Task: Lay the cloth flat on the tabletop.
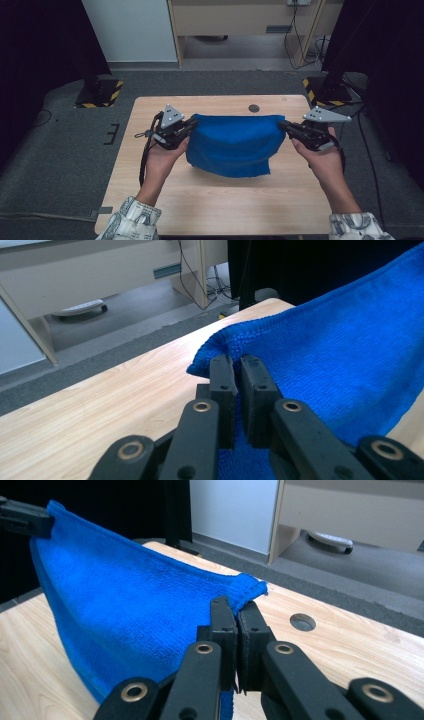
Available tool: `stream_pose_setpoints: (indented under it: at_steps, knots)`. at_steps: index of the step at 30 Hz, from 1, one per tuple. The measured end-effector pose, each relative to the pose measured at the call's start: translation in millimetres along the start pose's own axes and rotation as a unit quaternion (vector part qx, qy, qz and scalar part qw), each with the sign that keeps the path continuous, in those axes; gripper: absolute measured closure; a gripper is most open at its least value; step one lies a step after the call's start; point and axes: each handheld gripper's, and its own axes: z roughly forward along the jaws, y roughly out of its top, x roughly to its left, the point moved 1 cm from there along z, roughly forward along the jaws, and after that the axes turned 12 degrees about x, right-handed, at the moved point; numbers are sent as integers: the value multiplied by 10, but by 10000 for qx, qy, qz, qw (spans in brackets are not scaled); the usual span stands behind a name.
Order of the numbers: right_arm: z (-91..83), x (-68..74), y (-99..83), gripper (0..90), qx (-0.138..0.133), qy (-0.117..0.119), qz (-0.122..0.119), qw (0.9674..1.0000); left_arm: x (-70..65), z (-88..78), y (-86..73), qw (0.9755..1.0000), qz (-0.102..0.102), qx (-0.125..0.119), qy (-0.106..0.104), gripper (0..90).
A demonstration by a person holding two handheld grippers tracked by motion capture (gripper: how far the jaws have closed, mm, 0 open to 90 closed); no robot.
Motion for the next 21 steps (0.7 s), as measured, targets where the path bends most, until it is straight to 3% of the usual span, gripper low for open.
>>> stream_pose_setpoints:
  at_steps: [7,14,21]
  knots:
    - [217,-101,-32,877,109,-19,22,9999,80,170,-4,9999,-64,62,46,843]
    - [484,-218,-71,877,278,-54,107,9995,222,428,-48,9993,-146,308,132,842]
    - [700,-346,-115,875,483,-132,216,9985,271,663,-66,9986,-182,455,198,842]
